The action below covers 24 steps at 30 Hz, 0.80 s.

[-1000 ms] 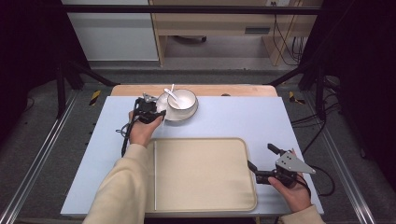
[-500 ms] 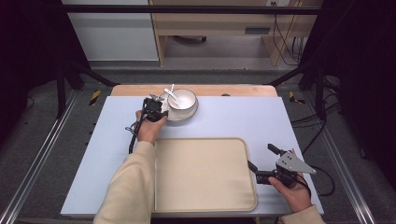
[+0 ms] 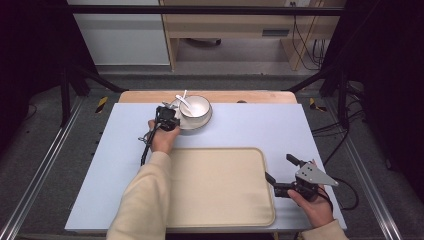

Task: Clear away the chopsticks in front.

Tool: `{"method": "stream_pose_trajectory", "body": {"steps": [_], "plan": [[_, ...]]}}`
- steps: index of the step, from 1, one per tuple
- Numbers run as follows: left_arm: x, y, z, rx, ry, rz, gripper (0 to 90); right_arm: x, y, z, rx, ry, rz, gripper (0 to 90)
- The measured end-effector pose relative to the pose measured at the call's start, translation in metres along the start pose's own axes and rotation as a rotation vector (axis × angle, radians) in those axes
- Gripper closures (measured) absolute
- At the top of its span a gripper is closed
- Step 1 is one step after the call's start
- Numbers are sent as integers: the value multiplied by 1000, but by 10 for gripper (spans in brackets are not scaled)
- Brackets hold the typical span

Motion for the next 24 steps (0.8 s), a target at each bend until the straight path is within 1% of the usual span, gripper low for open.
{"method": "stream_pose_trajectory", "body": {"steps": [3, 6, 9, 11, 13, 16, 19, 21, 24], "plan": [[0, 0, -1, -20, -15, -1, 820, 0, 0, 0, -1, 1, -2, 36], [-1, 1, -3, -30, -29, 1, 847, 1, 0, 0, -1, 2, -3, 36], [0, 0, -6, -49, -34, -3, 850, 1, 0, 0, -2, 2, -4, 36], [-1, -2, -8, -62, -49, 5, 852, 1, 0, -1, -3, 2, -4, 36], [-2, -6, -11, -72, -57, 4, 852, 1, 1, -1, -3, 2, -5, 37], [-5, -16, -16, -79, -79, 11, 853, 1, 0, -1, -2, 2, -5, 37], [-11, -29, -19, -93, -75, 24, 854, 1, 1, -1, -3, 2, -5, 37], [-12, -39, -23, -110, -74, 26, 854, 1, 1, -1, -5, -1, -9, 37], [-15, -51, -28, -117, -90, 53, 855, 1, 1, -2, -8, -5, -8, 37]]}}
Point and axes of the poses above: each handheld gripper's, and its own axes: y roughly forward along the jaws, x roughly out of its underside, z roughly to its right, the point moved 10 cm from there along y, roughly forward along the jaws, and after that the axes turned 2 degrees about y, right-handed, at the moved point
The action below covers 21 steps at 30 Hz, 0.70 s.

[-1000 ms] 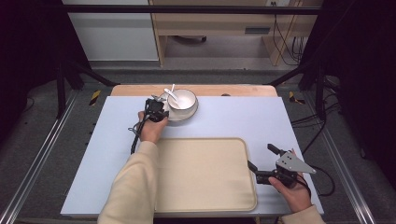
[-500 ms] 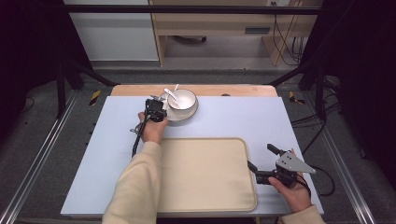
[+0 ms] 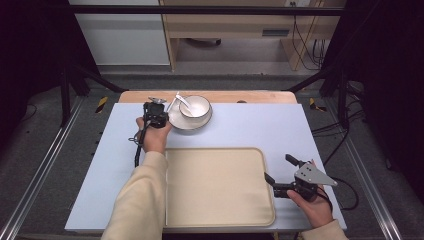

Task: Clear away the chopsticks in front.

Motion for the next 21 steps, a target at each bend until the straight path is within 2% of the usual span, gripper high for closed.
{"method": "stream_pose_trajectory", "body": {"steps": [2, 6, 8, 13, 21], "plan": [[0, -6, -4, -4, -7, 4, 855, 0, 0, -1, -1, 0, 0, 37], [4, -21, -8, 0, -45, 16, 855, 0, 1, -1, -1, 1, -1, 37], [9, -31, -8, -4, -50, 24, 855, 0, 0, 0, -1, 3, 0, 37], [27, -58, -7, 12, -95, 49, 855, -1, 1, -2, -7, 0, 1, 37], [49, -97, 5, 27, -88, 91, 854, -1, 1, -2, -6, 5, 2, 37]]}}
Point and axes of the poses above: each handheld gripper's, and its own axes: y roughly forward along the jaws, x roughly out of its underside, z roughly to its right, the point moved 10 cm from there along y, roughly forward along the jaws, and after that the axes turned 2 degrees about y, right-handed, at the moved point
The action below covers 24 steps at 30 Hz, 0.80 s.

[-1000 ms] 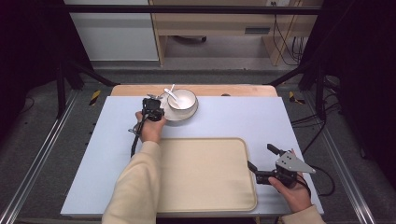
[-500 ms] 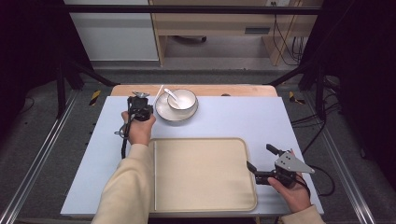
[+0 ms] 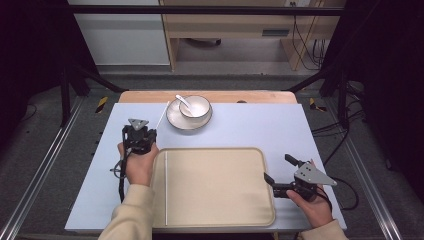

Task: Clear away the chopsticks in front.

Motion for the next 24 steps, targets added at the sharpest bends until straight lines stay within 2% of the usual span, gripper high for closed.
{"method": "stream_pose_trajectory", "body": {"steps": [5, 10, 17, 21, 24], "plan": [[13, -21, 5, 13, -19, 28, 854, 0, 0, -1, -2, -2, 1, 37], [27, -46, 13, 34, -64, 63, 855, 0, 0, 0, -2, 3, 2, 37], [53, -78, 40, 60, -78, 88, 854, -1, -1, -1, -3, 6, 3, 37], [69, -88, 53, 73, -86, 87, 854, -1, -1, 0, -4, 7, 6, 37], [81, -93, 62, 72, -78, 79, 855, -1, -1, 0, -4, 8, 9, 37]]}}
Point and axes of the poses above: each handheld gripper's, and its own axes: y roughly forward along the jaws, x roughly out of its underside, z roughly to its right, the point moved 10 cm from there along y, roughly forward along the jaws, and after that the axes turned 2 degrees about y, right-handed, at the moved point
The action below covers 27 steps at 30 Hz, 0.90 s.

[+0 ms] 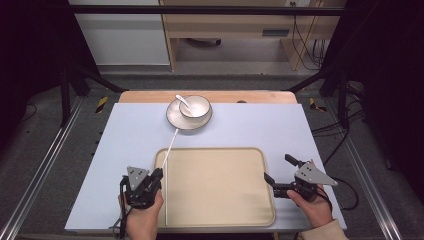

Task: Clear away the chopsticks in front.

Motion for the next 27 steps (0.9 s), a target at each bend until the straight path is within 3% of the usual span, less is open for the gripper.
{"method": "stream_pose_trajectory", "body": {"steps": [13, 27], "plan": [[41, -6, 22, 5, 8, -64, 854, 1, 0, -1, -1, 0, -5, 37], [58, -3, 9, -61, 3, -99, 854, 2, 1, -1, -3, -1, -10, 38]]}}
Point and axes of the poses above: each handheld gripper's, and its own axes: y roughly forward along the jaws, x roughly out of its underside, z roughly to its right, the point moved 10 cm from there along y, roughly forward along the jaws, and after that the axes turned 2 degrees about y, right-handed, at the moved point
